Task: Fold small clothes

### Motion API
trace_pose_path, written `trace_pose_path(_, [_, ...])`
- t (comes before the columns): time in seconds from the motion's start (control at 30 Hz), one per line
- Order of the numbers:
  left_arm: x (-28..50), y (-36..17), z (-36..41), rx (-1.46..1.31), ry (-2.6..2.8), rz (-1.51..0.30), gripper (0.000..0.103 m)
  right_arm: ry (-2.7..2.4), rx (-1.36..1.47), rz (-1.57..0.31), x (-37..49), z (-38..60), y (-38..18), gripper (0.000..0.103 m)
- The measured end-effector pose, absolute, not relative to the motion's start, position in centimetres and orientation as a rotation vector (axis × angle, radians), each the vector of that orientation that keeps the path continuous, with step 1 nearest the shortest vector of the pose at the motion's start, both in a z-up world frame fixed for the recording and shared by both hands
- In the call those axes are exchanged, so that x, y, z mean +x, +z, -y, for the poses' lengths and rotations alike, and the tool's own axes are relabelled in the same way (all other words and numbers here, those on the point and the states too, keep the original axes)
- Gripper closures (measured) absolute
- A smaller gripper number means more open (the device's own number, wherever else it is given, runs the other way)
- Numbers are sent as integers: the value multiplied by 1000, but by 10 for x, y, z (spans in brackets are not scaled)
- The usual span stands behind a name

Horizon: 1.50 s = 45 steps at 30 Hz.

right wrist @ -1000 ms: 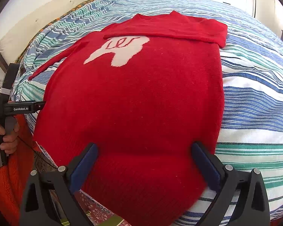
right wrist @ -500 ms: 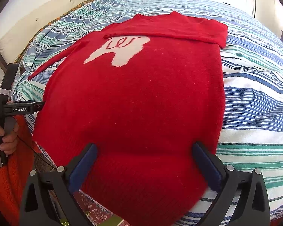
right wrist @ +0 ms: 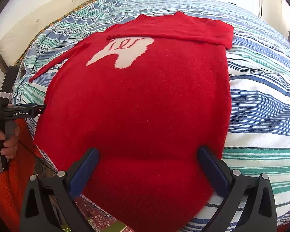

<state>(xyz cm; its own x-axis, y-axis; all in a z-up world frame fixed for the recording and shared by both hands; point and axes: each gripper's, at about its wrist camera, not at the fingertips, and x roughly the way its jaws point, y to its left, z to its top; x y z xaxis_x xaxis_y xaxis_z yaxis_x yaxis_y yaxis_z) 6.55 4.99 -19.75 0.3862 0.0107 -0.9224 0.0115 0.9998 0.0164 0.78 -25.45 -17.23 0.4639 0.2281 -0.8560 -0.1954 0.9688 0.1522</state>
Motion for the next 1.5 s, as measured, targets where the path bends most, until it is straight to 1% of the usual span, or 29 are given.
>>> trace_pose_path(0.1, [65, -195, -51, 15, -5, -1177, 0, 261, 34, -1056, 8, 254, -172, 0])
trace_pose_path(0.17, [68, -185, -60, -43, -23, -1189, 1, 261, 33, -1057, 8, 254, -172, 0])
trace_pose_path(0.27, [69, -155, -110, -320, 7, -1079, 1, 259, 34, -1058, 8, 255, -173, 0])
trace_pose_path(0.37, [77, -143, -191, -669, 110, -957, 1, 258, 33, -1059, 9, 255, -173, 0])
trace_pose_path(0.47, [90, -162, -270, -955, 226, -882, 2, 260, 34, -1061, 10, 255, -173, 0])
trace_pose_path(0.53, [99, -181, -306, -1065, 283, -863, 2, 262, 38, -1062, 11, 255, -172, 0])
trace_pose_path(0.6, [105, -197, -331, -1159, 296, -857, 3, 261, 42, -1061, 11, 256, -172, 0])
trace_pose_path(0.7, [112, -199, -348, -1215, 281, -815, 4, 258, 39, -1060, 11, 255, -172, 0])
trace_pose_path(0.73, [116, -196, -351, -1200, 275, -809, 7, 257, 39, -1059, 10, 255, -172, 0])
trace_pose_path(0.77, [119, -194, -353, -1176, 277, -811, 17, 258, 39, -1059, 9, 255, -172, 0])
trace_pose_path(0.8, [123, -192, -353, -1147, 278, -823, 25, 258, 38, -1059, 9, 255, -172, 0])
trace_pose_path(0.83, [127, -191, -353, -1119, 270, -841, 41, 258, 37, -1060, 9, 255, -172, 0])
trace_pose_path(0.87, [130, -192, -352, -1093, 266, -863, 55, 258, 36, -1060, 9, 255, -172, 0])
trace_pose_path(0.9, [134, -193, -354, -1066, 275, -888, 63, 258, 35, -1060, 9, 255, -172, 0])
trace_pose_path(0.93, [135, -193, -354, -1042, 287, -909, 86, 258, 36, -1060, 9, 254, -172, 0])
trace_pose_path(0.97, [137, -192, -354, -1028, 296, -930, 99, 259, 37, -1060, 9, 254, -172, 0])
trace_pose_path(1.07, [138, -164, -343, -954, 360, -957, 101, 262, 39, -1059, 8, 255, -172, 0])
trace_pose_path(1.2, [168, -88, -286, -719, 288, -954, 101, 260, 35, -1062, 9, 253, -172, 0])
trace_pose_path(1.33, [220, -14, -188, -507, 96, -914, 101, 259, 35, -1068, 9, 253, -171, 0])
trace_pose_path(1.5, [262, 38, -33, -344, -163, -859, 101, 269, 55, -1068, 10, 256, -170, 0])
